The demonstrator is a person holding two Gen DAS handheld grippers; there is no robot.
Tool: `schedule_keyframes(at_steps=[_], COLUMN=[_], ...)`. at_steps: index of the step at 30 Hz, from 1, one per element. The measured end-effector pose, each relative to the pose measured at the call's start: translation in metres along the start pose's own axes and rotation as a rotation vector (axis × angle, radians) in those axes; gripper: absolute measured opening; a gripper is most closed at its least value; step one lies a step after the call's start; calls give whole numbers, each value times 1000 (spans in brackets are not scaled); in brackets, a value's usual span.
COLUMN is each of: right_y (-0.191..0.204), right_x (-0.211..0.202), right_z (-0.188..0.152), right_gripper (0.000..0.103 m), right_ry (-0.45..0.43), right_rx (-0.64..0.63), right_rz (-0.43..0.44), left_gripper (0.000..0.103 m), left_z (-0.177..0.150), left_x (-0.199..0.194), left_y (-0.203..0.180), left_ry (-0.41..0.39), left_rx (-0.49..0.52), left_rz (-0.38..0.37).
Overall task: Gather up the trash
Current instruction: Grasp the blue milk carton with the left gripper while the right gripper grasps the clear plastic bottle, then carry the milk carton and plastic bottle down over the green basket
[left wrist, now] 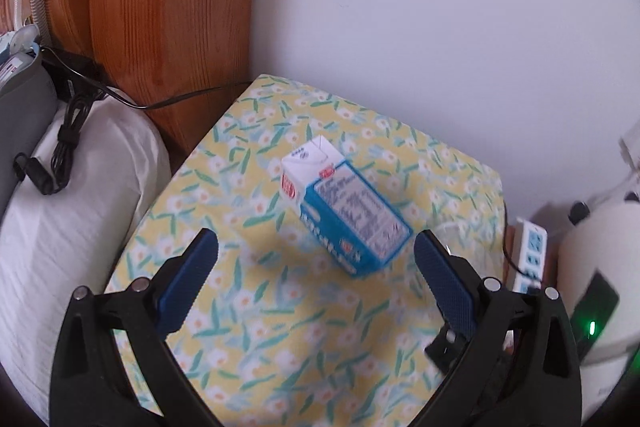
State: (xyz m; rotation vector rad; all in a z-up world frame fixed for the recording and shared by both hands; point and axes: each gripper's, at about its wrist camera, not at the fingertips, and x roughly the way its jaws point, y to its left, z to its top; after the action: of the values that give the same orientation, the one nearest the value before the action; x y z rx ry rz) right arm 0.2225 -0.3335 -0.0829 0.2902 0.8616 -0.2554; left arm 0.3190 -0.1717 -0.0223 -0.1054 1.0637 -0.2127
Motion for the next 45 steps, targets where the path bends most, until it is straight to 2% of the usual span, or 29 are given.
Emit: schedule_keyframes(at_steps=[5,9,10,15,17,19,21,22,29,34,45], right_y=[-2,-2,-2,-1,0,-1,0,0,1,-2,1], right_x=[7,12,14,20,21,20,21,21,20,16,6], right_z=[0,0,1,0,-1,-1,-2,-2,-2,-2,-7], right_gripper=[93,92,90,67,67,67,67,67,66,66,66], right_ry=[-13,-12,-11,16,13,11,10,9,2,-3,-8], right_rx=[-11,-37,-40,-43,-43,-38,-37,-38,-45,-35,-55], right_rz=[-14,-2,4,36,36,40,44,44,31,23,6], left_gripper=[94,94,94,94,93,79,71,62,54,45,43], left_z=[15,17,18,23,23,22,20,18,7,-4,-28], left_x=[33,50,54,67,72,75,77,77,67,53,13], left_y=[-7,-11,-13,-18,-20,-21,-20,-20,-16,-9,10], left_ry=[83,114,115,136,147,156,166,166,146,120,54], left_rx=[-96,-135,-138,-137,-124,-108,-100,-94,-53,-19,66], left_rz=[63,115,130,170,170,172,158,156,143,130,96])
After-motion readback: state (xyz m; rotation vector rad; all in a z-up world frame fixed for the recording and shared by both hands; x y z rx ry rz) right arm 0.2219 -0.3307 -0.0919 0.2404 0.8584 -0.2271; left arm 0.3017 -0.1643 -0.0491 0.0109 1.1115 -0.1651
